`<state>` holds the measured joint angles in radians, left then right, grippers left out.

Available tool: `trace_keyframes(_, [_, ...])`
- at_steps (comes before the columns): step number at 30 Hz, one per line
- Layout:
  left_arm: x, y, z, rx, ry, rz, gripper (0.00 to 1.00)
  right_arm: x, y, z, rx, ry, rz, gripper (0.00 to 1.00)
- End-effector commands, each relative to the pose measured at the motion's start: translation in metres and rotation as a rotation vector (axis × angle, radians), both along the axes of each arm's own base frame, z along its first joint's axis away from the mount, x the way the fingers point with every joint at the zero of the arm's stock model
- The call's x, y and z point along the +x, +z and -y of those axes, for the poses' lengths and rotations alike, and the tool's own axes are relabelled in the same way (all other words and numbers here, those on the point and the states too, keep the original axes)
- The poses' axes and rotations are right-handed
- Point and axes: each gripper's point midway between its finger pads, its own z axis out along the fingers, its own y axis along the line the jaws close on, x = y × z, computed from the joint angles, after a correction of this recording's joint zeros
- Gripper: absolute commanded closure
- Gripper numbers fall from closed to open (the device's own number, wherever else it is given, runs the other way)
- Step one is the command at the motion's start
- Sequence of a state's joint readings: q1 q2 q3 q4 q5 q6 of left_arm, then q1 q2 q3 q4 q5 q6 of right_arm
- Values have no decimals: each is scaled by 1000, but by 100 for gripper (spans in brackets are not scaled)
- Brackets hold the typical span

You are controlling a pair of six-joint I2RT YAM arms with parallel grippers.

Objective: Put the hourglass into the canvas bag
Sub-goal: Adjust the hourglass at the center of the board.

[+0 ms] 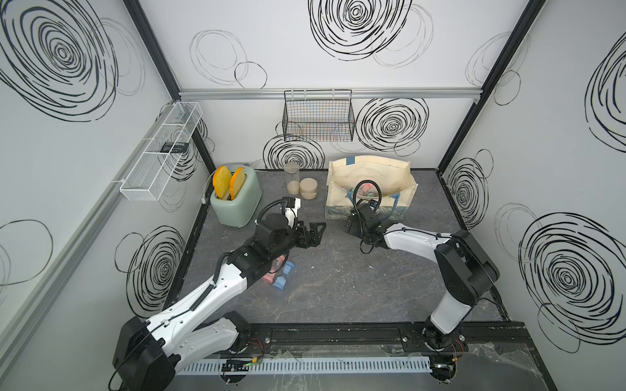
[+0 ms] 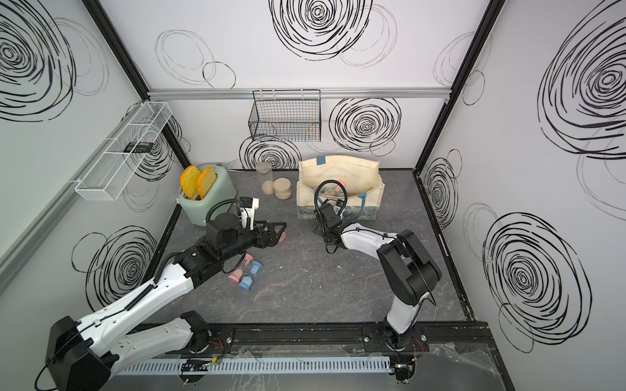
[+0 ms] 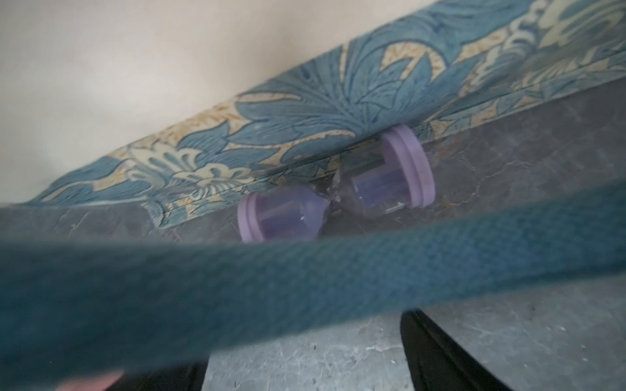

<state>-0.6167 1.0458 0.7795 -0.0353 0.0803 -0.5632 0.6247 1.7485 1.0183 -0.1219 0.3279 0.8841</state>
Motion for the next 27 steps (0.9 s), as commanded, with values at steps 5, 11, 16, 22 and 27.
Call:
trace_keyframes(5, [7,13,3,-41,21,41,4,30,1,5,-4,-116,51,8])
trace_keyframes(11, [8,12,3,-38,26,40,4,43,-10,11,-7,-156,34,6])
trace_keyframes(16, [9,11,4,-33,22,37,4,43,-22,16,-33,-175,8,5])
trace_keyframes(22, [9,10,3,-31,26,36,4,35,-40,25,-53,-181,-38,4])
trace_keyframes(27, [9,11,3,-33,24,37,4,24,-45,35,-81,-181,-59,4])
